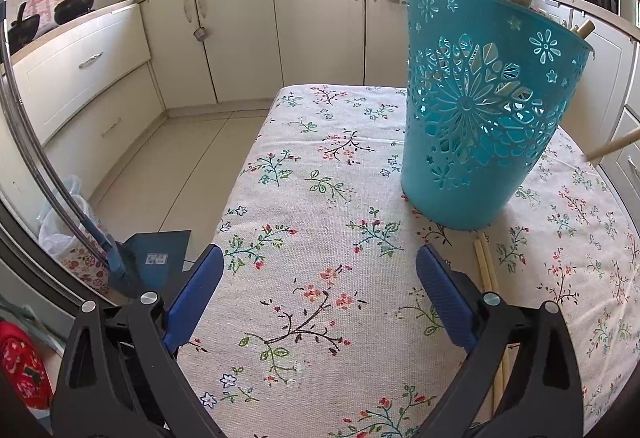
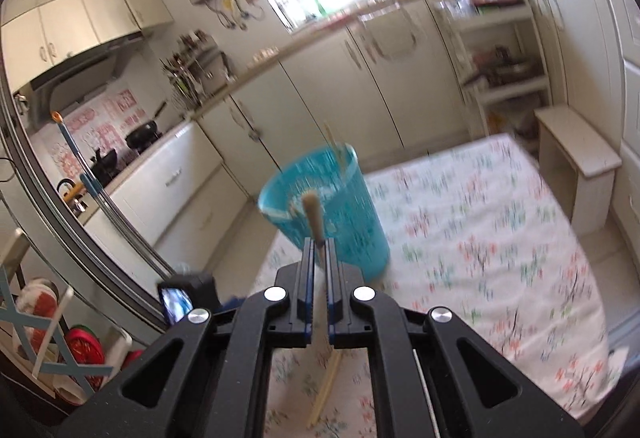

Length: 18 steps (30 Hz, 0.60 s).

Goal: Organize utensils
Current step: 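Lift the chopstick with the right gripper and drop it into the basket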

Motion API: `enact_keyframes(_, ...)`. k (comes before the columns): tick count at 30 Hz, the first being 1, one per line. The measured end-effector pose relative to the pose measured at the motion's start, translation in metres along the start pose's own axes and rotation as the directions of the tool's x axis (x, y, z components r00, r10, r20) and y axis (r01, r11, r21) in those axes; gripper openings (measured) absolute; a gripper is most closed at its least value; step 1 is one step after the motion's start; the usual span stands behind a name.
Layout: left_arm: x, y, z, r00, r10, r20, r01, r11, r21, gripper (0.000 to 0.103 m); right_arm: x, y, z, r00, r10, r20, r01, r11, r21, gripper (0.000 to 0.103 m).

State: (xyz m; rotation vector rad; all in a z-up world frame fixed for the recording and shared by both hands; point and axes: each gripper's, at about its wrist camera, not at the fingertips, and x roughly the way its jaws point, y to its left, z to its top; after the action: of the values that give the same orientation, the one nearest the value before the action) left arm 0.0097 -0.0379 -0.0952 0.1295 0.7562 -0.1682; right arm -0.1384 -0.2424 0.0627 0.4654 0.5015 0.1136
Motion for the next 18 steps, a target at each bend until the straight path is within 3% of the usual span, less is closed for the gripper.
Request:
enact_keyframes(10, 0.001, -0.001, 0.0, 1.0, -0.003, -0.009, 0.003, 1.0, 0.002, 0.093, -0.001, 0.029, 0.063, 0.994, 0.033, 0.107, -0.02, 0.993, -0.114, 0.005)
enact_keyframes(18, 0.004, -0.002, 0.0, 1.0, -0.01, -0.021, 0.01, 1.0, 0.009, 0.093, 0.037, 0.05, 0.094, 0.985, 0.036, 0.171, -0.001, 0.98, -0.201, 0.005)
